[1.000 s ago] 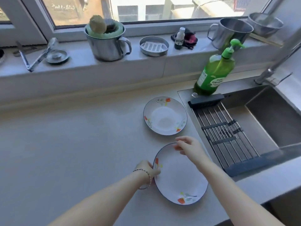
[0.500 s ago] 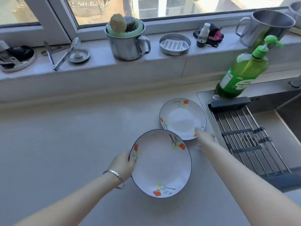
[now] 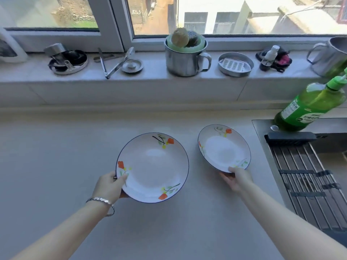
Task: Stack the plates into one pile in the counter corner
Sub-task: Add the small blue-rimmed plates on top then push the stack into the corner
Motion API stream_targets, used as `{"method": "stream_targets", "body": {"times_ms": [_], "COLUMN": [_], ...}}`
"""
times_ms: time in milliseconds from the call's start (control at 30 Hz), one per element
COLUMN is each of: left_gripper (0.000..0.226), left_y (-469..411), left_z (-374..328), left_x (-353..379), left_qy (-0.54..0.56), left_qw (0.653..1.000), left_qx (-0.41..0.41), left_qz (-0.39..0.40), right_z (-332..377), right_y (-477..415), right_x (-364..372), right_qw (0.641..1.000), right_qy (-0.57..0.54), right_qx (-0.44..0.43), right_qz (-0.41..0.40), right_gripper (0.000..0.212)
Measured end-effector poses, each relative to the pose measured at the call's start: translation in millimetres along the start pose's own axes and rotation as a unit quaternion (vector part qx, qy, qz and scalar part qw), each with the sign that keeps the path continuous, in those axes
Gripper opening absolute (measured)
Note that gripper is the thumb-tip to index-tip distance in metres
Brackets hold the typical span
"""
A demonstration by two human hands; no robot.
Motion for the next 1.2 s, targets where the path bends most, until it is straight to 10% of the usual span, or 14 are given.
{"method": "stream_targets", "body": {"times_ms": [367,667,933,1200], "left_gripper": [0.023,0.032,0.023,0.025], "left_y": [21.4,83.7,80.6,35.1], "left_z": [20.6,76.6,167.6,209.1], "left_x": [-193.3,-427.6,-609.5,-642.8], "left_qy": [0.094,0.258,0.301,0.273], "left_qw": [0.976,0.891,0.871,0.898], "left_qx": [0.031,0.051,0.006,-0.05], "left_qz": [-0.195,-0.371,-0.388,-0.342], "right_z": [-65.7,-192.6,-320.1,-365.5], "right_y": [124.3,272.9,374.6,400.0], "right_x": [164.0,313.9,413.6,456.5], "right_qw": [0.952,0.898,0.881,0.875], "right_qy": [0.06,0.165,0.147,0.198], "right_qx": [0.069,0.065,0.074,0.027], "right_qz": [0.293,0.404,0.443,0.441], "right_gripper": [0.016,0.014,0.015,0.014]}}
Point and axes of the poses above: each hand's wrist, its own y-axis away from the middle knuckle, its own x-axis out of the palm, z = x × y, the point moved 3 cm from there along -y, towards the middle knuckle, and after that the axes turned 3 degrees about -x, right-handed, at the moved point
